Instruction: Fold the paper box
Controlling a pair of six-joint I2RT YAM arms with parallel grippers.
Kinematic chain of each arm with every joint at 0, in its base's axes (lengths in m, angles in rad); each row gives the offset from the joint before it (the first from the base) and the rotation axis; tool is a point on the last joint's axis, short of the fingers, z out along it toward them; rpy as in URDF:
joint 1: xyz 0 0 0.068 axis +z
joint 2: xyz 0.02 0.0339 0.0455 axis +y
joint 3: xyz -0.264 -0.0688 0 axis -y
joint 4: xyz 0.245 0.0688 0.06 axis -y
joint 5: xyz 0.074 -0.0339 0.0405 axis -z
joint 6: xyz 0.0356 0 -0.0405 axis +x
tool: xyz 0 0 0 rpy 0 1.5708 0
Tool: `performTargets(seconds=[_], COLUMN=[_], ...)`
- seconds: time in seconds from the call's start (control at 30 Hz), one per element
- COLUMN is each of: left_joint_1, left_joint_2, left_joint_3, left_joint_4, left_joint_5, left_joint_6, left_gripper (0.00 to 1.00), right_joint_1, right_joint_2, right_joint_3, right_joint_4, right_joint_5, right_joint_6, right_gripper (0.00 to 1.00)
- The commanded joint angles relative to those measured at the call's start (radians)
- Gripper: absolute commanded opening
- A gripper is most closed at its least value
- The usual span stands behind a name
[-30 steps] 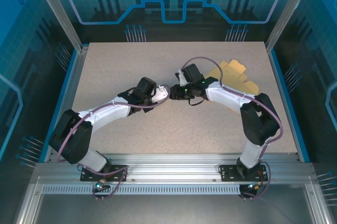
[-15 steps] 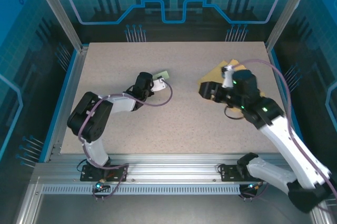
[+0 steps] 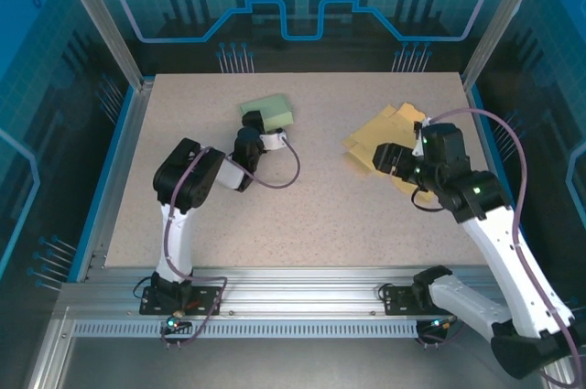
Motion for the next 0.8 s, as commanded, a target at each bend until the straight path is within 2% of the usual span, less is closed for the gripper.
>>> performTargets(seconds=[0.0,0.1,0.2,0.37,0.47,0.53,0.6,0.67,0.77], left_joint_1=[0.001,-0.008,-0.023,-0.072,-0.102,-0.118,-0.122,-0.122,-0.12], left_joint_2=[-0.033,-0.112,-0.234,-0.465,-0.543,-0.587,-0.631,-0.682,-0.769], left_joint_3=[-0.069,-0.122,-0.158,-0.157,-0.09,-0.04,0.01,0.03,0.019], left_joint_4=[-0.052,-0.083,-0.183,-0.505,-0.668,-0.783,-0.872,-0.93,-0.987], left_joint_5=[0.074,0.088,0.082,0.071,0.01,0.0,-0.013,-0.001,0.031], left_joint_6=[-0.043,-0.074,-0.171,-0.404,-0.602,-0.73,-0.904,-1.065,-1.27], left_gripper=[0.99,0.99,0.99,0.99,0.99,0.99,0.99,0.99,0.99], right_joint_1=[-0.064,-0.147,-0.226,-0.304,-0.361,-0.387,-0.41,-0.399,-0.404], right_joint_2=[0.055,0.138,0.264,0.554,0.75,0.878,1.016,1.078,1.171], right_joint_3=[0.036,0.034,0.079,0.268,0.426,0.547,0.69,0.745,0.849], right_joint_4=[0.053,0.123,0.168,0.126,0.07,0.023,-0.046,-0.031,-0.069], right_joint_5=[-0.076,-0.176,-0.275,-0.259,-0.26,-0.239,-0.231,-0.139,-0.089], right_joint_6=[-0.054,-0.073,-0.11,-0.272,-0.385,-0.463,-0.541,-0.64,-0.753], right_gripper=[0.81,0.83,0.85,0.9,0.93,0.99,1.0,1.0,1.0])
